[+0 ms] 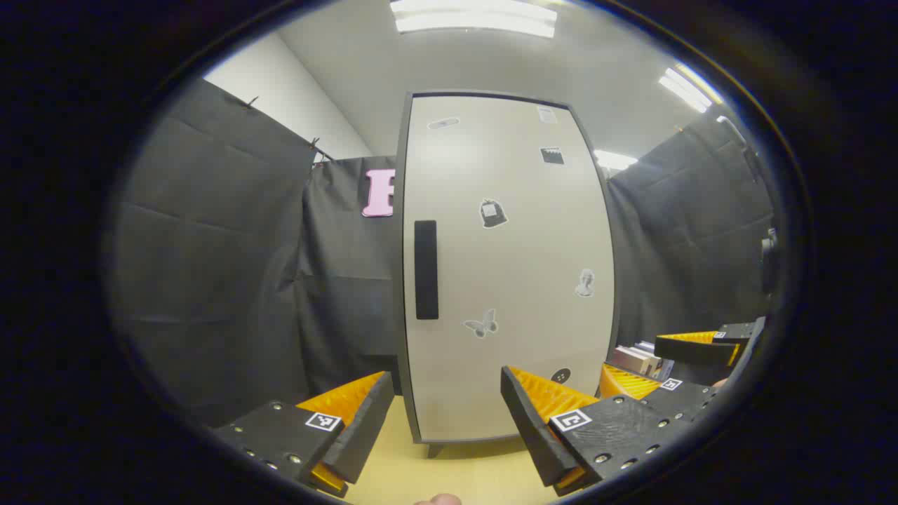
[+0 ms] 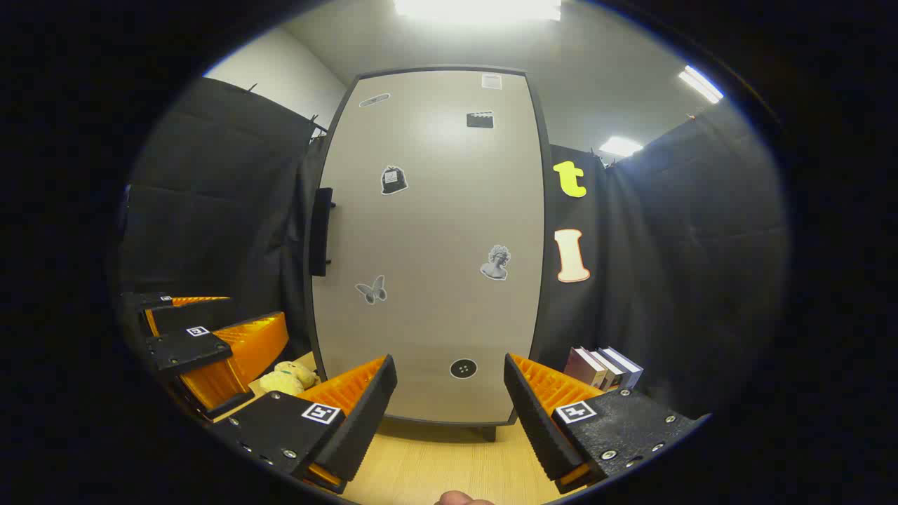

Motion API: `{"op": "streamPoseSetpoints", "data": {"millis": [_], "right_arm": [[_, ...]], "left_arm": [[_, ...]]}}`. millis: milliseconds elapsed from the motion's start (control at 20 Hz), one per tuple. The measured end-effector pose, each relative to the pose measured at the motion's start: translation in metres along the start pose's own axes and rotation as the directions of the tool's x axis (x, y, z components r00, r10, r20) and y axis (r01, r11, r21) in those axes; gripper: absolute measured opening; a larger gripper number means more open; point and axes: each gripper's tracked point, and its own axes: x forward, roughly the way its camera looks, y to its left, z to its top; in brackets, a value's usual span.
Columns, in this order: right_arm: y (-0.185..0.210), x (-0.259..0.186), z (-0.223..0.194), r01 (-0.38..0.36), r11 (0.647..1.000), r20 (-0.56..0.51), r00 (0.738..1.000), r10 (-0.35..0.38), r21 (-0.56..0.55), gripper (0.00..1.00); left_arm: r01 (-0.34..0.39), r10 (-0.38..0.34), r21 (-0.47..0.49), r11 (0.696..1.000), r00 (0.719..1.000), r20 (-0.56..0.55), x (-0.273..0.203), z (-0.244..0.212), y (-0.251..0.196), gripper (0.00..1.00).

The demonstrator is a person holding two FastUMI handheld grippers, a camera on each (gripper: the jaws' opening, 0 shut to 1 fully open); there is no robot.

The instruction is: Open the cabinet door with the right hand, grasp the bottle in the cabinet with the left hand and place it on the coaster, then close the cabinet door with the right hand.

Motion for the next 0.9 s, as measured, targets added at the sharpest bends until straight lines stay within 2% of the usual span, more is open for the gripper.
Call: {"op": "streamPoseSetpoints", "data": {"millis": [50, 100, 150, 200, 250, 300, 400, 500, 600, 900], "right_arm": [[-0.002, 0.001, 0.000, 0.006, 1.000, -0.001, 1.000, -0.006, 0.002, 0.95], [-0.004, 0.002, -0.001, 0.008, 1.000, 0.000, 1.000, -0.008, 0.005, 0.95], [-0.004, 0.003, -0.001, 0.010, 1.000, -0.002, 1.000, -0.010, 0.005, 0.95], [-0.004, 0.003, -0.003, 0.008, 1.000, -0.006, 1.000, -0.008, 0.001, 0.95], [-0.003, 0.005, -0.005, 0.001, 1.000, -0.010, 1.000, -0.001, -0.006, 0.95], [-0.003, 0.006, -0.006, 0.003, 1.000, -0.015, 1.000, -0.003, -0.011, 0.95], [-0.003, 0.007, -0.007, 0.003, 1.000, -0.015, 1.000, -0.003, 0.001, 0.95], [-0.006, 0.008, -0.005, 0.007, 1.000, -0.013, 1.000, -0.007, 0.009, 0.95], [-0.009, 0.010, -0.006, 0.011, 1.000, -0.014, 1.000, -0.011, 0.013, 0.95], [-0.013, 0.014, -0.009, 0.017, 1.000, -0.021, 1.000, -0.017, 0.009, 0.95]], "left_arm": [[-0.008, 0.008, 0.002, 1.000, 1.000, 0.012, -0.001, 0.003, 0.002, 0.92], [-0.008, 0.008, 0.002, 1.000, 1.000, 0.016, -0.001, 0.002, 0.002, 0.95], [-0.006, 0.006, 0.001, 1.000, 1.000, 0.013, -0.001, 0.001, 0.002, 0.89], [-0.004, 0.004, -0.001, 1.000, 1.000, 0.004, 0.002, 0.000, 0.001, 0.92], [-0.001, 0.001, -0.005, 1.000, 1.000, -0.002, 0.004, -0.001, 0.000, 0.89], [0.005, -0.005, -0.005, 1.000, 1.000, 0.001, 0.006, 0.000, -0.001, 0.94], [0.002, -0.002, 0.006, 1.000, 1.000, 0.002, 0.008, 0.001, -0.001, 0.92], [0.011, -0.011, 0.007, 1.000, 1.000, 0.004, 0.010, 0.002, -0.004, 0.94], [0.010, -0.010, 0.011, 1.000, 1.000, 0.002, 0.011, 0.002, -0.005, 0.92], [0.019, -0.019, 0.003, 1.000, 1.000, 0.014, 0.010, 0.004, -0.009, 0.94]]}}
